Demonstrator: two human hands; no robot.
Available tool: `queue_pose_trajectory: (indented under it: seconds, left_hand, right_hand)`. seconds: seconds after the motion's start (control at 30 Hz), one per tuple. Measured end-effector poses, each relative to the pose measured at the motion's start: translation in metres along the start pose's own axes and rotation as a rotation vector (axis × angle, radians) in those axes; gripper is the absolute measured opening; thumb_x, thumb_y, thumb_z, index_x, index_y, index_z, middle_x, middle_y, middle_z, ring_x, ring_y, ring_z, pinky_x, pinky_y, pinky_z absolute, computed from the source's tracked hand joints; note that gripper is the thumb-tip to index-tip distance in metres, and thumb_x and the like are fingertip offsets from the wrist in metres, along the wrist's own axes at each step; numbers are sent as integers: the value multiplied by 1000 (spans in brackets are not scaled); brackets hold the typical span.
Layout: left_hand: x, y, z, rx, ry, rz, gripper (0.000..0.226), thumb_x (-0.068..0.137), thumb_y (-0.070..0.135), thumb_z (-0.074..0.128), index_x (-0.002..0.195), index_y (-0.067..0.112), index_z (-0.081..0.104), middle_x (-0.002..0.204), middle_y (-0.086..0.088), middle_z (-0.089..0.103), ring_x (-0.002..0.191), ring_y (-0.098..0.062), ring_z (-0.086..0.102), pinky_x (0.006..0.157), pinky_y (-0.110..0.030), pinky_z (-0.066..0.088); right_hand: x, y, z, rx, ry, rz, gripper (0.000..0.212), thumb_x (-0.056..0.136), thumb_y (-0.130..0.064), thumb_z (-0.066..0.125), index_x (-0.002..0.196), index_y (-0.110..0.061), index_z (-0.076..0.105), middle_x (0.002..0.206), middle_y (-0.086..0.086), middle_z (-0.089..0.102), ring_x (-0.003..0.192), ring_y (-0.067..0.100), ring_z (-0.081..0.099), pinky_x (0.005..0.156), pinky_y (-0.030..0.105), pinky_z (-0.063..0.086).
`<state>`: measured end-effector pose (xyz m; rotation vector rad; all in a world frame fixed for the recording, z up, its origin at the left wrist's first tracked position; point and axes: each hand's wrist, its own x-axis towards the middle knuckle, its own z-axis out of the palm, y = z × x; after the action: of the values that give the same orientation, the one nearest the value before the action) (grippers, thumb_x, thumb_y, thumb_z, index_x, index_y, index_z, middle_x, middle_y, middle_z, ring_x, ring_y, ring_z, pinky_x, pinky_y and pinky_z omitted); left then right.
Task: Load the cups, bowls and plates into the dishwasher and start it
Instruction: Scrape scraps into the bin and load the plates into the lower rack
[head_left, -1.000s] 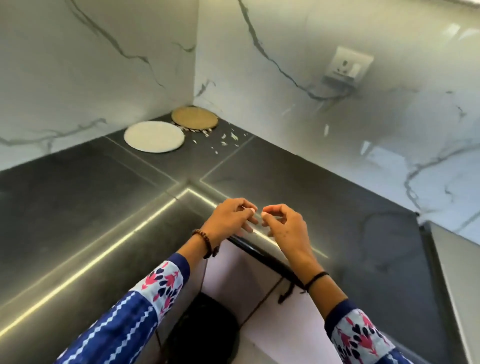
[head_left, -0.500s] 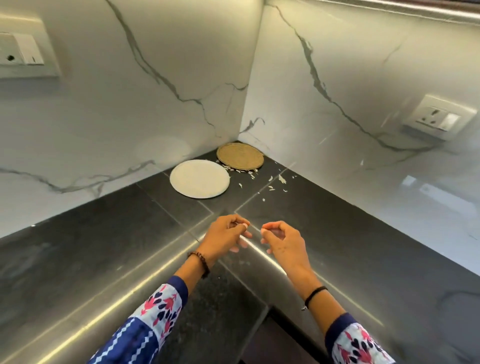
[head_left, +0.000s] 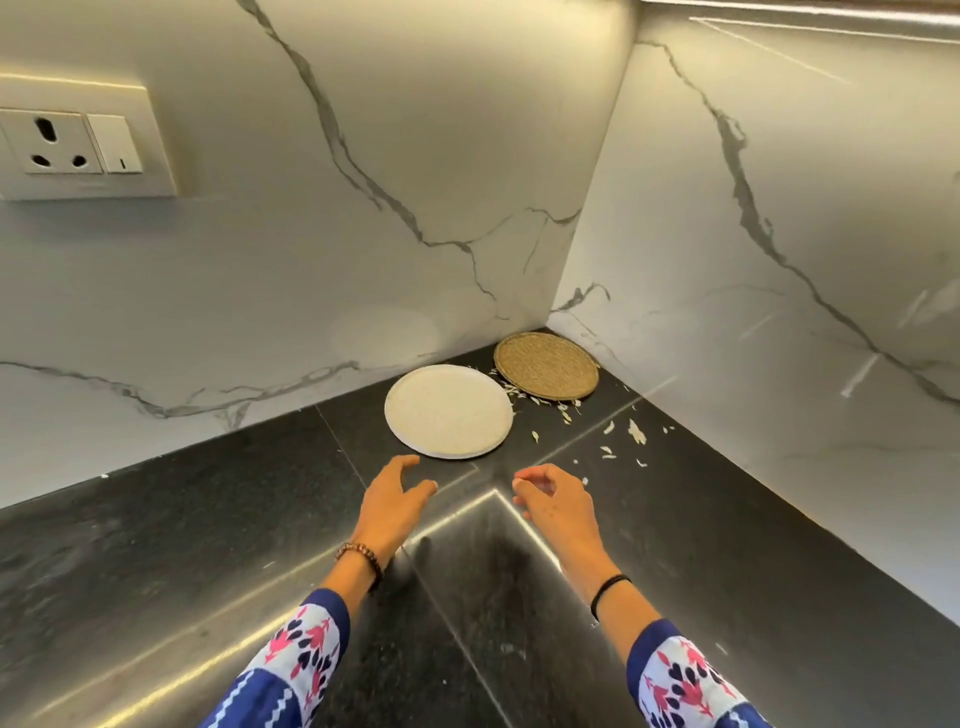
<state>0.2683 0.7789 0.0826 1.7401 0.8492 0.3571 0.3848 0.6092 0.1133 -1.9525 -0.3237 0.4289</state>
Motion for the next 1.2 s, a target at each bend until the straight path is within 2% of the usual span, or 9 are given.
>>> queue_pose_trajectory:
  seconds: [0.1, 0.23, 0.4, 0.5, 0.6, 0.7, 0.93, 1.1, 1.2]
  left_hand:
    - [26, -2, 6, -30, 41, -59, 70, 90, 26, 67, 150, 19, 32, 158, -7, 28, 145, -26, 26, 117, -46, 27]
    - [57, -11, 10, -106, 137, -118, 84, 89, 27, 70, 155, 20, 19, 163, -6, 11, 151, -24, 8, 122, -46, 14]
    - [90, -22, 13, -147, 224, -108, 88, 86, 27, 72, 156, 22, 18, 163, -2, 16, 149, -21, 15, 122, -45, 16]
    - [109, -24, 10, -147, 234, -112, 84, 88, 24, 71, 155, 20, 20, 162, -2, 17, 149, -20, 15, 122, -44, 14]
    - [124, -29, 9, -115, 229, -121, 82, 86, 26, 71, 153, 24, 24, 162, 0, 19, 150, -18, 10, 122, -51, 10]
    - [131, -33, 10, -135, 243, -128, 76, 86, 23, 71, 151, 26, 32, 159, 4, 27, 150, -13, 8, 121, -54, 7]
    - [136, -22, 6, -426, 336, -203, 56, 87, 10, 69, 139, 15, 49, 140, -2, 54, 122, -10, 48, 109, -30, 34]
    - [121, -1, 4, -410, 324, -281, 49, 86, 26, 71, 132, 13, 58, 138, -4, 53, 135, -23, 42, 117, -41, 26]
    - [98, 13, 3, -488, 279, -350, 49, 76, 46, 72, 120, 26, 67, 134, -3, 57, 129, -29, 47, 113, -47, 34]
  right_hand:
    - [31, 9, 5, 3, -24, 25, 8, 93, -19, 65, 99, -23, 68, 96, 1, 72, 85, 13, 69, 70, 21, 53]
    - [73, 22, 13, -9, -43, 49, 18, 93, -23, 68, 111, -20, 64, 107, -1, 69, 98, 14, 66, 82, 24, 50]
    - [117, 34, 37, -46, -13, 64, 41, 92, -27, 71, 129, -13, 60, 107, -2, 65, 97, 11, 61, 87, 23, 45]
    - [136, 32, 54, -151, 41, 2, 42, 92, -34, 70, 126, -11, 62, 108, 3, 63, 98, 16, 60, 94, 30, 48]
    - [151, 27, 65, -157, 84, -22, 29, 92, -32, 70, 113, -12, 65, 109, 10, 58, 90, 18, 57, 86, 30, 47]
    - [159, 27, 69, -126, 116, -10, 35, 91, -26, 72, 121, -10, 63, 109, 8, 57, 82, 12, 55, 78, 24, 44]
    - [160, 35, 56, -38, 55, 37, 38, 84, -23, 80, 116, -14, 61, 95, 1, 68, 85, 13, 66, 80, 28, 55]
    - [134, 25, 34, 88, 12, 52, 37, 85, -11, 78, 111, -16, 52, 99, -5, 63, 81, 5, 62, 70, 23, 52]
    - [111, 21, 15, 146, 29, 23, 37, 85, -9, 78, 110, -19, 52, 105, 0, 66, 92, 16, 67, 79, 32, 56]
